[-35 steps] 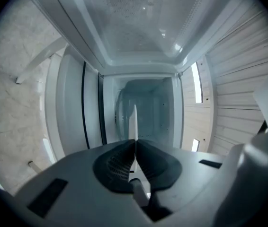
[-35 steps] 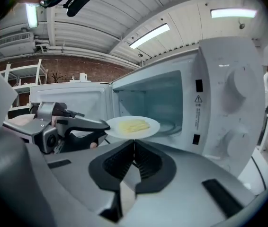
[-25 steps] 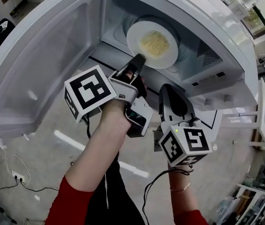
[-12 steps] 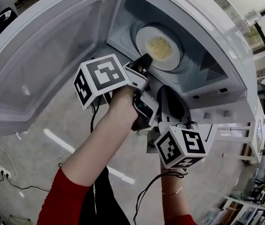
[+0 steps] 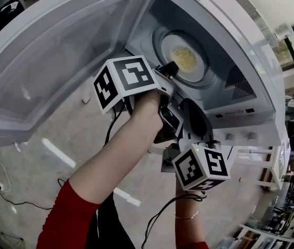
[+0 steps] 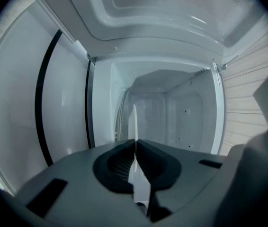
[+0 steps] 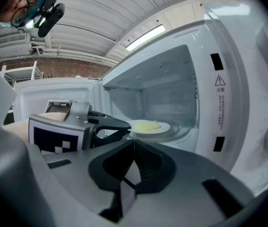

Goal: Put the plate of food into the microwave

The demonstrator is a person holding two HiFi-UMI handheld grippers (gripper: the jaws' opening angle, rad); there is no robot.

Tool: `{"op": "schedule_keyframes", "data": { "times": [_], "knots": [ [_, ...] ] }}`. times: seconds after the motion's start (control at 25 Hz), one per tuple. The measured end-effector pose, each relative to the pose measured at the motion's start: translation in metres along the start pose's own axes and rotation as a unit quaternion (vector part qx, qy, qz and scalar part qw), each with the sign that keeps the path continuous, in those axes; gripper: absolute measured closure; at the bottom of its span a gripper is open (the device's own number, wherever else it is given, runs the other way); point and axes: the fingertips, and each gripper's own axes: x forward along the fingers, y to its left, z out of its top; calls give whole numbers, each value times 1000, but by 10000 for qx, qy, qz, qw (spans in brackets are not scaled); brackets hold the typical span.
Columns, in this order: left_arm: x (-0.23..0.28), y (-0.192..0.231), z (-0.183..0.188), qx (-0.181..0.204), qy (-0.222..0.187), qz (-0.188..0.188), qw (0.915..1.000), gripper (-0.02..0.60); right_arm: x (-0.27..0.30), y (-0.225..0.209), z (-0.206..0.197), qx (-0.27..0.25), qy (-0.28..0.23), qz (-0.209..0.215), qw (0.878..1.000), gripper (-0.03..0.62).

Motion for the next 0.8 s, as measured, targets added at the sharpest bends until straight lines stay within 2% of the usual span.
{"op": "schedule_keyframes", "data": {
  "times": [0.36,0.8],
  "knots": [
    [9,-1,-1,59,21,159,9999,563,-1,-1,5,-46,-32,14,10000,579],
    [28,-11,3,505,97,447,9977,561,5,-7,10,-89,-21,-9,10000,579]
  ]
}}
